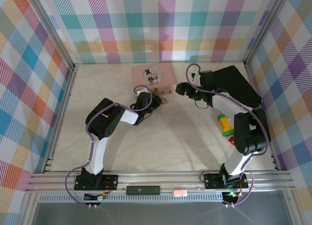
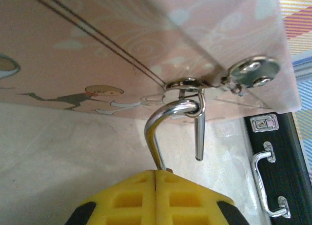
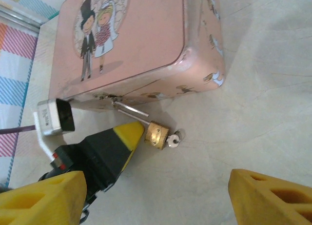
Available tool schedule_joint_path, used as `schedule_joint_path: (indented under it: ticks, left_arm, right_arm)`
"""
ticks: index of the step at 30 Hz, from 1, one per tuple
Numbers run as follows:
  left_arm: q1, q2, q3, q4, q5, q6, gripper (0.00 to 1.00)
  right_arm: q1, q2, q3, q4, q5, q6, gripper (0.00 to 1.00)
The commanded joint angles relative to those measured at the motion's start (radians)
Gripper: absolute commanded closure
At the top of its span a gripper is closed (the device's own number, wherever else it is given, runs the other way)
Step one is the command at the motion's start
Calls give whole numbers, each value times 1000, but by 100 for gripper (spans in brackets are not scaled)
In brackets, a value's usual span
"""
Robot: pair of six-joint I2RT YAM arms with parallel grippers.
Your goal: Unlock a padlock with a key
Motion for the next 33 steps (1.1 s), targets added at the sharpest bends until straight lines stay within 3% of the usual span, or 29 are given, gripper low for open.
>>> schedule_joint_path:
  ticks: [1, 13, 17, 24, 26, 33]
  left_arm:
    - [-2, 5, 18, -15, -1, 17, 100]
    - [1, -25, -14, 28, -14, 23, 100]
    - [2, -8, 5, 0, -27, 31, 82]
    - [3, 25, 50, -17, -25, 52, 68]
    - [4, 40, 70, -20, -23, 55, 70]
    - [8, 53, 90, -26, -24, 64, 95]
  right_arm:
    - [-7, 71, 87, 17, -8, -38, 23]
    - [-4, 327, 370, -43, 3, -63, 23]
    - [5, 379, 407, -52, 4, -41, 23]
    - [12, 432, 452, -73, -2, -14, 25]
    - [14, 445, 465, -84, -7, -8, 26]
    - [18, 457, 472, -90, 0, 11, 28]
